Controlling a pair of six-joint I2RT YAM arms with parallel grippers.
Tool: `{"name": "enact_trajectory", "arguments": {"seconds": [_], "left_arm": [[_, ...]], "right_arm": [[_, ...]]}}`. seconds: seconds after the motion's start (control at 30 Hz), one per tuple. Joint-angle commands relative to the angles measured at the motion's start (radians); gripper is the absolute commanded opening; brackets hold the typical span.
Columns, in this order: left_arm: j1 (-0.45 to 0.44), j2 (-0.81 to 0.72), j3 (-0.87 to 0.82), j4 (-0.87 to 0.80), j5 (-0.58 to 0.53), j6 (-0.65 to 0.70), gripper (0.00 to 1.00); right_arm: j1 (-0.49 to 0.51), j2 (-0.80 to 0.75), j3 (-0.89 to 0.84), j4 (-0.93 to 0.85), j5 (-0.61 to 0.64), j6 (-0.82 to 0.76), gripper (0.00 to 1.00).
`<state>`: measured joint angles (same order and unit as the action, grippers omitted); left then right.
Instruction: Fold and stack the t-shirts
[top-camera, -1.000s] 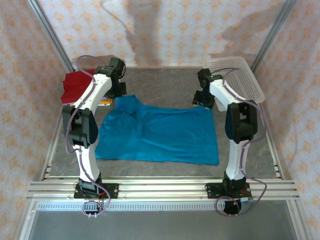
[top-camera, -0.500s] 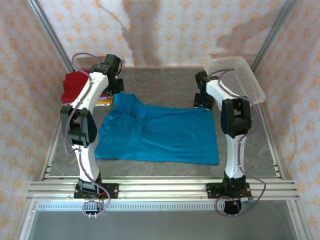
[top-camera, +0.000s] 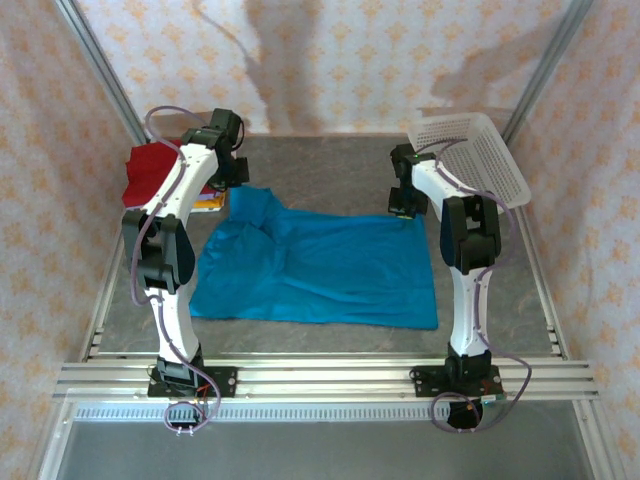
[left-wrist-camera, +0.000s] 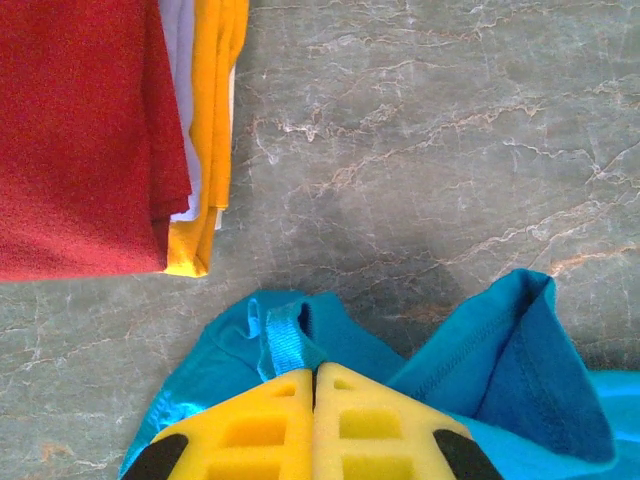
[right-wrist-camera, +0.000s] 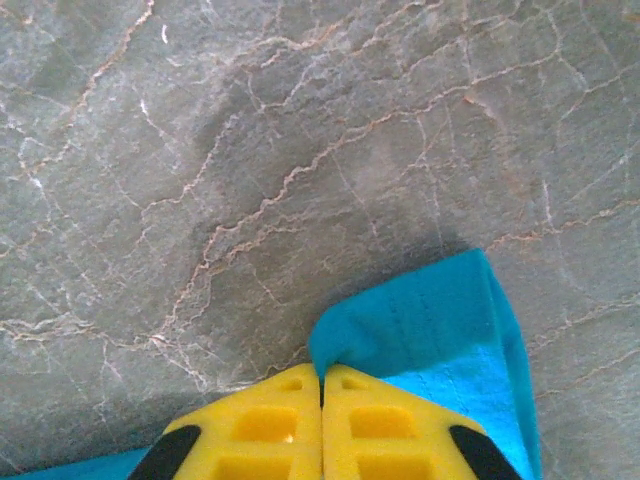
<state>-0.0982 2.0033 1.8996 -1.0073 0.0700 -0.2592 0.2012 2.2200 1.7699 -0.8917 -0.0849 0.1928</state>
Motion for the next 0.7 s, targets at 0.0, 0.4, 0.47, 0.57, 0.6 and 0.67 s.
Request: {"name": "enact_trajectory", "arguments": {"seconds": [0.0, 0.4, 0.47, 0.57, 0.6, 0.67], "left_arm": [[-0.001, -0.047, 0.038, -0.030, -0.010, 0.024, 0.00], [-0.012, -0.192, -0.072, -0.093, -0.049, 0.078, 0.00], [-0.015, -0.222, -0.124, -0.085, -0.046, 0.074, 0.00], [-0.017, -0.262, -0.206, -0.057, -0.036, 0.066, 0.00], [-0.018, -0.271, -0.227, -0.052, -0.035, 0.064, 0.00], [-0.021, -0.286, -0.269, -0.038, -0.029, 0.060, 0.00]], "right_arm": [[0.003, -0.112, -0.041, 0.010, 0.039, 0.016, 0.02], [0.029, -0.367, -0.307, 0.046, 0.027, 0.074, 0.00], [0.036, -0.395, -0.342, 0.042, 0.025, 0.075, 0.00], [0.038, -0.435, -0.397, 0.034, 0.026, 0.082, 0.00], [0.038, -0.448, -0.415, 0.036, 0.024, 0.085, 0.00], [0.040, -0.484, -0.458, 0.042, 0.021, 0.094, 0.00]]}}
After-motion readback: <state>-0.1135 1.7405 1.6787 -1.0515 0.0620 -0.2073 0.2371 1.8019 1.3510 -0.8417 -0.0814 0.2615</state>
